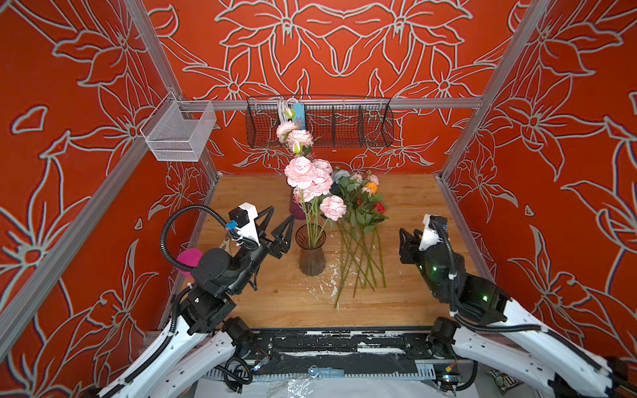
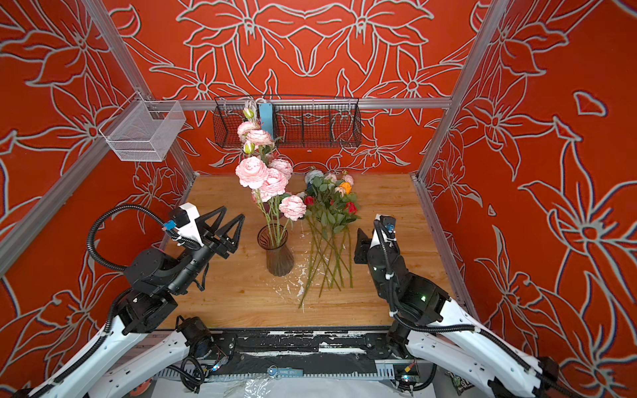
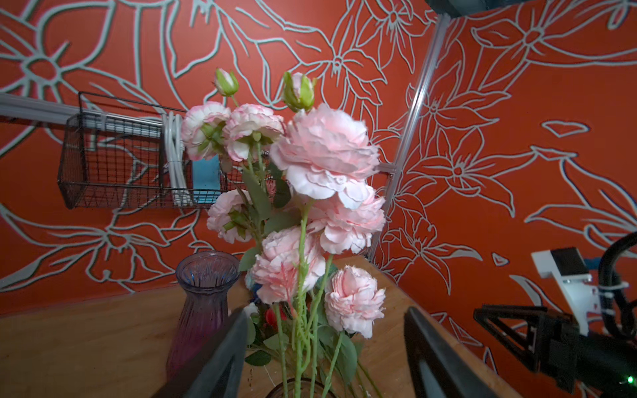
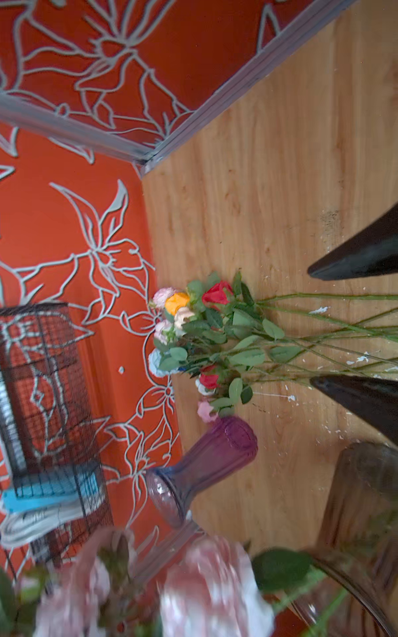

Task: Arrange the flowers into the vase
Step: 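Draw the left gripper back while the right gripper reaches into the flower pile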

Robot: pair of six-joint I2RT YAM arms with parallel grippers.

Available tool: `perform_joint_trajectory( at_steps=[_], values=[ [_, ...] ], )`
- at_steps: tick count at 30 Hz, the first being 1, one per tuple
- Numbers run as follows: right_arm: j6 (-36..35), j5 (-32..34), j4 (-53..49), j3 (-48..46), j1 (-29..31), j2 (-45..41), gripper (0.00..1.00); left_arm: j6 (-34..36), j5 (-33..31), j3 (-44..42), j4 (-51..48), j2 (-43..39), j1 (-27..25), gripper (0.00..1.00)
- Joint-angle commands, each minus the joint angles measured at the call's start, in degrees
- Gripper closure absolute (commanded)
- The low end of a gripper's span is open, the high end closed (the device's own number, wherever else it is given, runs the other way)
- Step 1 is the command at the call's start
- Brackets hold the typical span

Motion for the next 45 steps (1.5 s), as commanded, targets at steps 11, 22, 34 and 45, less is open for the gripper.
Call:
perform_joint_trajectory(
  at_steps=[11,22,34,45],
  values=[
    [9.5,-35.84,9.03,1.92,-16.37,32.32,0.64,-29.64,-22.7,1.11,-12.96,6.73,3.39,0.18],
    [11.61,-33.83,6.62,3.77,-16.4,39.3,0.57,-29.25,-18.02,0.35,-11.36,8.24,4.38,0.18],
    [12.58,-35.34,7.95,2.33,-15.9,41.49,0.76,-27.94,-15.31,-0.11,-9.93,8.75,4.8,0.18],
    [11.19,-38.7,7.97,7.65,-15.48,47.13,0.72,-26.11,-15.56,0.39,-10.03,7.91,5.59,0.18]
  ],
)
